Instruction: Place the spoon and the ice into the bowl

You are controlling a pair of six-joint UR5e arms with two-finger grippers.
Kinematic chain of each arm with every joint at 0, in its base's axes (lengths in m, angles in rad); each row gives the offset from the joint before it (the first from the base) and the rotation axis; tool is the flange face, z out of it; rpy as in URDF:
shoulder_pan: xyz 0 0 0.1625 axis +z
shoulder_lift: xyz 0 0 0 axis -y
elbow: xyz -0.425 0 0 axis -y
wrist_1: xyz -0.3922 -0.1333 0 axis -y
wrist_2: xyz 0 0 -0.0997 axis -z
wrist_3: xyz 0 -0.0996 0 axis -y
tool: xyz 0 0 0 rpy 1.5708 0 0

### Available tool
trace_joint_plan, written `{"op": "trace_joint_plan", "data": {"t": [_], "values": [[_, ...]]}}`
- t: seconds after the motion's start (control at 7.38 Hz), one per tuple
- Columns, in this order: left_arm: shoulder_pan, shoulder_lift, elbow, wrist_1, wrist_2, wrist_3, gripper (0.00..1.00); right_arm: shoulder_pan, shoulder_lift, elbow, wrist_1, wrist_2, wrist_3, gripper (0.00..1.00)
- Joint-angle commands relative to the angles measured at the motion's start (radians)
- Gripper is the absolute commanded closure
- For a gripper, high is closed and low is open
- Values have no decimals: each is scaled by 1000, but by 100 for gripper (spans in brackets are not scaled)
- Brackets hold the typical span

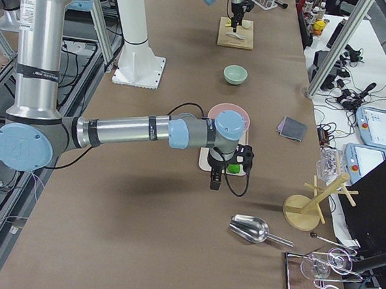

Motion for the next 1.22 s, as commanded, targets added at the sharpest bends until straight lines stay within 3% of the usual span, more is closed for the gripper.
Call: {"op": "trace_joint_plan", "data": {"t": [0.0, 0.27, 0.41, 0.54, 1.08], "values": [[11, 3, 37, -5, 15, -1, 2, -2, 5, 7, 1, 1, 43, 0], [11, 3, 69, -7, 7, -1, 4, -2, 10, 10, 1, 4, 43, 0], [14, 0, 77, -5, 4, 0, 34, -2, 12, 9, 1, 4, 42, 0], [15, -3, 89, -5, 4, 5, 45, -2, 18, 9, 1, 4, 43, 0], [15, -5, 92, -5, 1, 5, 45, -2, 27, 9, 1, 4, 45, 0]]}}
